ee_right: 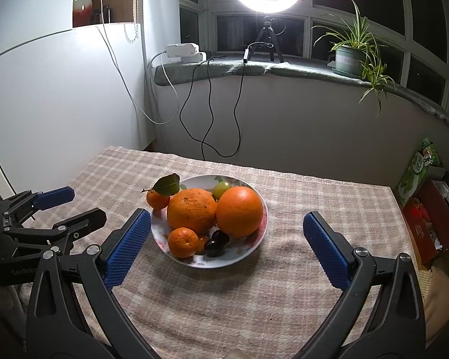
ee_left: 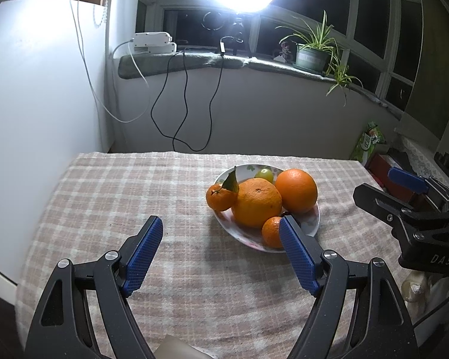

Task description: Organize fruits

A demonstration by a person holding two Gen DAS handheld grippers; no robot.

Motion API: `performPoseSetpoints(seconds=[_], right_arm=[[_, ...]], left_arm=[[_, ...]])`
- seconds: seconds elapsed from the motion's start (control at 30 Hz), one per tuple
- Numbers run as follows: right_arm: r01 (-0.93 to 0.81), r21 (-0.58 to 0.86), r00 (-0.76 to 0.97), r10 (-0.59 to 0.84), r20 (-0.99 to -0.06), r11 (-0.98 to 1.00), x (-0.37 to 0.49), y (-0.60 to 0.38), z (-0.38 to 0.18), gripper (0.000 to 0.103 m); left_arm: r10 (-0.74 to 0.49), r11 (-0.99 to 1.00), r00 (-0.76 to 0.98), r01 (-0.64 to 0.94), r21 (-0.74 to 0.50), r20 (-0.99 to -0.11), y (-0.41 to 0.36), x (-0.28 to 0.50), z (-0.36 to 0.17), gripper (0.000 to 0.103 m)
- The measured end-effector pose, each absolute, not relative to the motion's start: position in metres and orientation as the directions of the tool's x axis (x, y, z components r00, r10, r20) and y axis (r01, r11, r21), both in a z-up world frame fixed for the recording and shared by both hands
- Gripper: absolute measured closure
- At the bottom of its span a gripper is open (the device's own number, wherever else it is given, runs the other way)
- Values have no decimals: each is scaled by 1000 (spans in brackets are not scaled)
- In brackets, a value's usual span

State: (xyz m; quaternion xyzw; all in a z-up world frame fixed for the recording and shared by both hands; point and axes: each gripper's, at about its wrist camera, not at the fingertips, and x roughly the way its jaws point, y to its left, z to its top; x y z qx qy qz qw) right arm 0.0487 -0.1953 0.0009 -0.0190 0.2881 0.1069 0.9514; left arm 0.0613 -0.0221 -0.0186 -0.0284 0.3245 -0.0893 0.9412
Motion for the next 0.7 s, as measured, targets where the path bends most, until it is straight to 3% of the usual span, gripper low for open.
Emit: performPoseSetpoints(seconds=[0.7], right_arm=[[-213,26,811,192,-553,977,48,-195,0,0]], left_arm=[[-187,982,776,152,-109,-603,-25,59,-18,23]])
